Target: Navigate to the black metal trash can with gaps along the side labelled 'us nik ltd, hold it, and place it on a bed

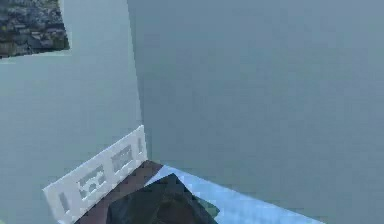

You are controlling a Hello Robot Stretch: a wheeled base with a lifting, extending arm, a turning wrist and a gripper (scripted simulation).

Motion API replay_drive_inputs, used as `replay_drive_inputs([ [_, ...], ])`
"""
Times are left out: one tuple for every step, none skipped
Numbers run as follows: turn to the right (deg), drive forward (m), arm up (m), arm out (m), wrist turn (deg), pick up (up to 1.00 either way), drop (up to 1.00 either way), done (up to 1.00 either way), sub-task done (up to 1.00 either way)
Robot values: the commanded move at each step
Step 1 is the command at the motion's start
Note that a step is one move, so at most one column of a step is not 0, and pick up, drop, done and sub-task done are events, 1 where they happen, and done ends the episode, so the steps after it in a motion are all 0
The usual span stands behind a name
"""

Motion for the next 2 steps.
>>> replay_drive_inputs([
  [-45.0,0.0,0.0,0.0,0.0,0.0,0.0,0.0,0.0],
  [-3.0,0.0,0.0,0.0,0.0,0.0,0.0,0.0,0.0],
])
